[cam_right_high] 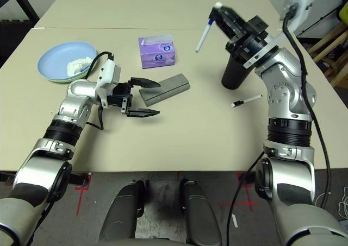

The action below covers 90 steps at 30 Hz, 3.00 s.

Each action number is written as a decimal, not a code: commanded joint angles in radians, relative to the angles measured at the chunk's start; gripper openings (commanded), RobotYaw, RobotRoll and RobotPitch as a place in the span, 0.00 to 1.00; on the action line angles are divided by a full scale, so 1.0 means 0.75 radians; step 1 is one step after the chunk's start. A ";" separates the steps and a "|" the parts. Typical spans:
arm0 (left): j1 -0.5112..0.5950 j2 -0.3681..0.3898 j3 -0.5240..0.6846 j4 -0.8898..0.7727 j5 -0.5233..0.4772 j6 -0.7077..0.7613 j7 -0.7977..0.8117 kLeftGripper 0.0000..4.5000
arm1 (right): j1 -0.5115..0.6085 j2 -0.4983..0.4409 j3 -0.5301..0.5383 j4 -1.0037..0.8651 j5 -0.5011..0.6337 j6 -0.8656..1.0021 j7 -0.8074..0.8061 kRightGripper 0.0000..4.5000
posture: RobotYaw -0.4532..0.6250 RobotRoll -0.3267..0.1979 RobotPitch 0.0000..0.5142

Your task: Organize and tidy the items on the table.

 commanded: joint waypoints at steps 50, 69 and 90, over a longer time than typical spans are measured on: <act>0.047 0.013 -0.003 -0.041 0.003 0.019 0.032 1.00 | -0.172 -0.556 0.837 0.696 -0.764 -0.543 1.019 1.00 | 0.52 0.62 0.43; 0.094 0.030 -0.005 -0.121 -0.009 0.068 0.055 1.00 | -0.445 -0.557 1.062 1.133 -1.197 -1.104 1.138 1.00 | 0.54 0.62 0.47; 0.141 0.037 -0.001 -0.204 -0.016 0.106 0.095 1.00 | -0.574 -0.512 1.153 1.310 -1.424 -1.286 1.034 1.00 | 0.57 0.62 0.51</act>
